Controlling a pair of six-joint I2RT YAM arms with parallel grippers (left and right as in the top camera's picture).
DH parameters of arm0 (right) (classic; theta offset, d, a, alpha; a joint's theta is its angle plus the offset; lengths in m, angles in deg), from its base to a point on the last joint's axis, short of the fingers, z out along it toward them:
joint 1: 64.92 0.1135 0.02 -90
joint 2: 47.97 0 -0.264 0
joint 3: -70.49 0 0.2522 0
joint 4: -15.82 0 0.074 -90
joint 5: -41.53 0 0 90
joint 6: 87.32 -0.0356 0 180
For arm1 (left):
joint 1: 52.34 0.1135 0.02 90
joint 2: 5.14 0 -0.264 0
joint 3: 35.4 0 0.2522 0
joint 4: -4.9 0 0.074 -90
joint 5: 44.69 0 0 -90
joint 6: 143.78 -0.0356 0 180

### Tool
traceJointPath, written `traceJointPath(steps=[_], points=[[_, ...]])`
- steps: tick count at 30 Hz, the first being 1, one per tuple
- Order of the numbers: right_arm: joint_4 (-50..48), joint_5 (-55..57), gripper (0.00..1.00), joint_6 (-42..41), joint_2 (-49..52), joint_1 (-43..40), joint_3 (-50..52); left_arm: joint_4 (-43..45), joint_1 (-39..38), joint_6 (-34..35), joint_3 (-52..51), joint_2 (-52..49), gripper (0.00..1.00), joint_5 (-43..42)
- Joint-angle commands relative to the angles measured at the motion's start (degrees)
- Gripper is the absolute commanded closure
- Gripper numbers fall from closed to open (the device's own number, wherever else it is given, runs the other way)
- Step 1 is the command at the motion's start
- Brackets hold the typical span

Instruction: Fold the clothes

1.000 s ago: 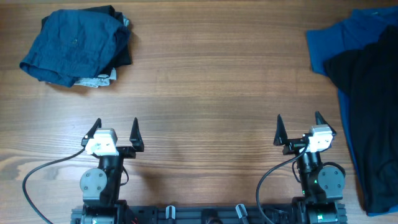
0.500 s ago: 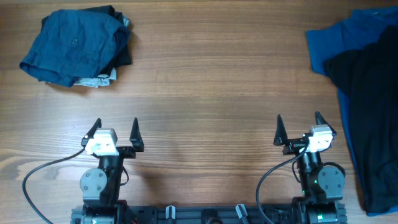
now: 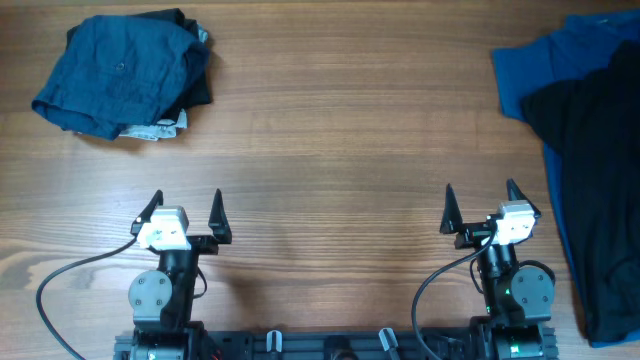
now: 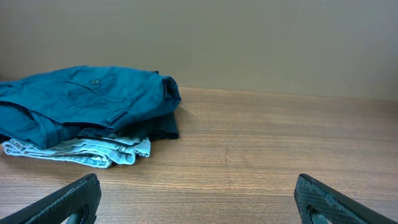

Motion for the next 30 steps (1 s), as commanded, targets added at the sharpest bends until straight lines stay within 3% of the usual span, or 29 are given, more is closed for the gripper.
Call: traceJointPath(steps=[1,15,18,25,30], points=[[-0.3,1.2,0.00,0.8,0.2,-0.2,0.1,0.0,-0.2,-1.1,-0.3,0.4,0.00,-0.7],[-1.6,0.9,0.00,2.3,0.2,-0.2,0.1,0.0,-0.2,-1.1,-0.3,0.4,0.00,-0.7],[-0.5,0.8,0.00,-4.1,0.2,-0.2,-1.0,0.0,-0.2,-1.1,-0.3,0.4,0.00,-0.7],[11.0,5.1,0.00,-6.9,3.9,-0.2,-17.4,0.0,-0.2,-1.1,-0.3,0.4,0.00,-0.7],[11.8,5.2,0.00,-9.3,19.1,-0.2,-32.2,0.0,-0.2,-1.1,-0.3,0.4,0.00,-0.7]])
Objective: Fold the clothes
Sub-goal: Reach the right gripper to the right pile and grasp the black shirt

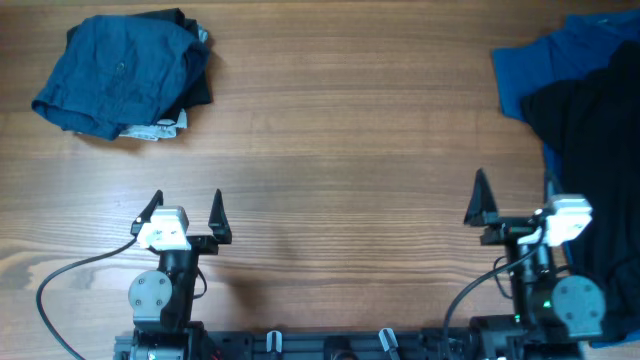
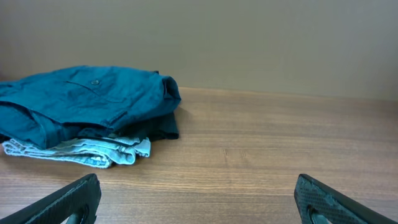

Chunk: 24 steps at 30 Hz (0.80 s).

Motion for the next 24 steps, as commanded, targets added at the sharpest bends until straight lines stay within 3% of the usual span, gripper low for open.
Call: traceJointPath(steps=[1,8,12,16,22,24], points=[[1.2,2.3,0.00,-2.1,12.9,-0.2,-11.0,0.0,-0.2,-1.1,-0.3,0.4,0.00,-0.7],[19.2,12.1,0.00,-2.1,44.7,-0.8,-41.6,0.0,-0.2,-1.1,-0.3,0.4,0.00,-0.7],[24.7,13.0,0.00,-2.1,60.3,-4.7,-53.5,0.0,-0.2,-1.1,-0.3,0.4,0.00,-0.7],[24.2,12.5,0.00,-2.1,72.1,-10.5,-58.2,0.0,-0.2,-1.1,-0.3,0.4,0.00,-0.7],[23.1,13.7,0.00,-1.8,81.5,-14.9,-58.2,0.0,-0.2,-1.1,-0.3,0.4,0.00,-0.7],[22.7,13.7,0.09,-5.3,84.2,-16.3,-58.2,0.0,-0.2,-1.1,-0.3,0.4,0.00,-0.7]])
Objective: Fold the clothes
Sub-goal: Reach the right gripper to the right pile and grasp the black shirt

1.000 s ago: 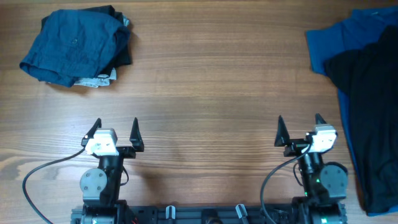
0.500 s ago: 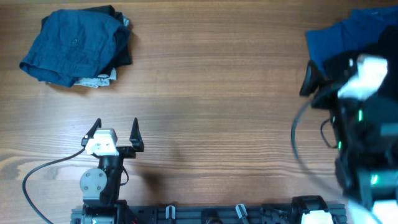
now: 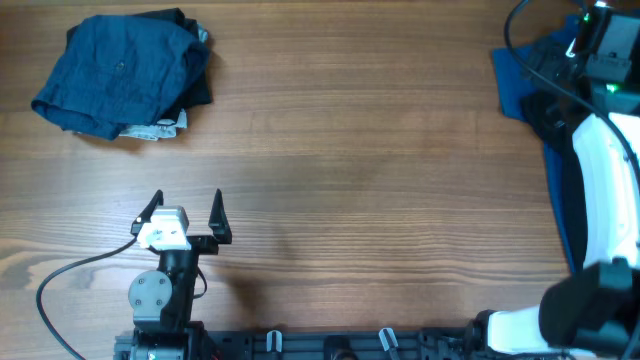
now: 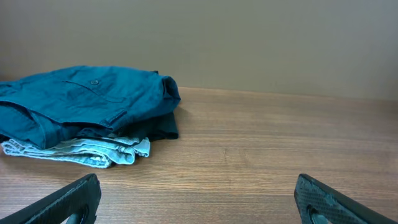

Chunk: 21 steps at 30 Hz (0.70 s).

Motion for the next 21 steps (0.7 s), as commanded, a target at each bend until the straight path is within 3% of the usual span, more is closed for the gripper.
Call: traceJointPath(steps=[1,5,14,21], points=[[-0.9,1.6,0.14,-5.8,4.7,-2.4,-1.4,0.0,-0.2,-1.1,-0.3,0.4,0.00,-0.7],[-4.1,-3.2,0.33,-8.4,12.4,-4.7,-1.4,0.0,-0.2,-1.1,-0.3,0.4,0.00,-0.7],[-14.6,-3.2,0.40,-6.7,27.4,-5.1,-1.4,0.0,-0.2,-1.1,-0.3,0.4,0.00,-0.7],[-15.6,-3.2,0.42,-6.9,30.3,-5.1,-1.4,0.0,-0.2,-1.1,-0.3,0.4,0.00,-0.7]])
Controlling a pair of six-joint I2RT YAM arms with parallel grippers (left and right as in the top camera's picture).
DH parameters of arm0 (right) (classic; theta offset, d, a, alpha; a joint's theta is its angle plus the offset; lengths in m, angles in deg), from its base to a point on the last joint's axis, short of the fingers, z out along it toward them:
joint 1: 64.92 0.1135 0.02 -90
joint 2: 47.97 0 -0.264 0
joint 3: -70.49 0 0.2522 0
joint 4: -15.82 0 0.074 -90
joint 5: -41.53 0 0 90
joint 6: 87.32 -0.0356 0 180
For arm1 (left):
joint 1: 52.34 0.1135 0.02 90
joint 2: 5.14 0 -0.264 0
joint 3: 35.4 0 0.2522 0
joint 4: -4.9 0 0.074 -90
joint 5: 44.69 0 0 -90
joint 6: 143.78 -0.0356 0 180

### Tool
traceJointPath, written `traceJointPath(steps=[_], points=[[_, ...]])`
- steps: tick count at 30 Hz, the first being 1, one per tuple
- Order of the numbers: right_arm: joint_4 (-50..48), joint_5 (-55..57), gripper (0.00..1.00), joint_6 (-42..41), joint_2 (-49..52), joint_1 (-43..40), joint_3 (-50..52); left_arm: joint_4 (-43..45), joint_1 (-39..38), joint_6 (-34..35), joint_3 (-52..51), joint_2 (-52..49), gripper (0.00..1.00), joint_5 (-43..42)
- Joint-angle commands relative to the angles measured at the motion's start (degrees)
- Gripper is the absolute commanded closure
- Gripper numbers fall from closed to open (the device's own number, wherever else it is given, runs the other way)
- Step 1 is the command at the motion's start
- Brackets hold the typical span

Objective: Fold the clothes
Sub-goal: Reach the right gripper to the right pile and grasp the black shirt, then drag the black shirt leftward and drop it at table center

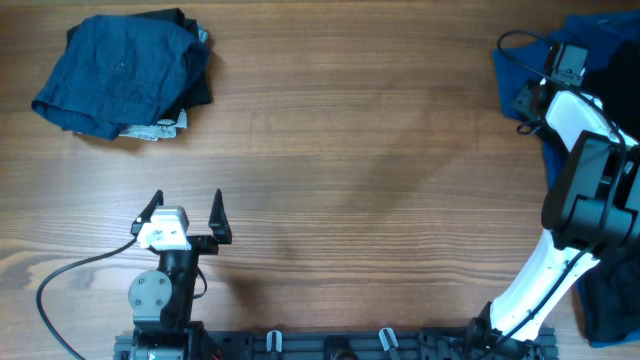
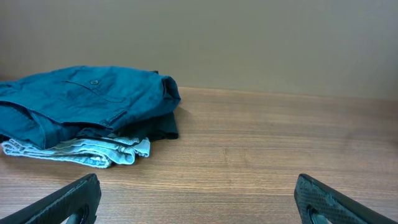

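A folded pile of clothes [image 1: 122, 72], teal on top with pale denim under it, lies at the table's far left; the left wrist view shows the pile [image 2: 87, 112] ahead. Unfolded clothes lie at the right: a blue garment [image 1: 528, 50] and a black garment [image 1: 600, 170] over it. My left gripper [image 1: 187, 200] rests open near the front edge, its gripper [image 2: 198, 190] holding nothing. My right arm reaches to the far right, and my right gripper [image 1: 527, 97] sits at the blue garment's left edge; its fingers are too dark and small to read.
Bare wooden table [image 1: 350, 150] spans the middle between the two piles. The right arm's white links [image 1: 580, 120] and cable lie over the black garment. A plain wall stands behind the table in the left wrist view.
My right arm's wrist has come back from the far right corner, and its gripper is now lower, at the blue garment's left edge. The left arm and folded pile have not moved.
Both grippers stood open at rest near the front edge. Then the right gripper had turned toward the unfolded clothes. Then the right arm was stretched to the far right corner, and now its gripper is at the blue garment's left edge. The left arm stayed still.
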Motion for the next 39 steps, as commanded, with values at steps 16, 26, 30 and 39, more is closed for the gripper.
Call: traceJointPath(steps=[16,26,30,39], points=[[-2.6,-1.4,0.96,-0.3,-5.4,0.0,-1.2,0.0,-0.2,-1.1,-0.3,0.4,0.00,-0.7],[3.7,-14.9,0.96,7.6,-32.9,2.5,-1.2,0.0,-0.2,-1.1,-0.3,0.4,0.00,-0.7],[7.8,-29.6,0.96,2.3,-36.7,10.0,-1.2,0.0,-0.2,-1.1,-0.3,0.4,0.00,-0.7],[3.6,-35.9,0.96,-5.9,-23.0,45.9,-1.1,0.0,-0.2,-1.1,-0.3,0.4,0.00,-0.7]])
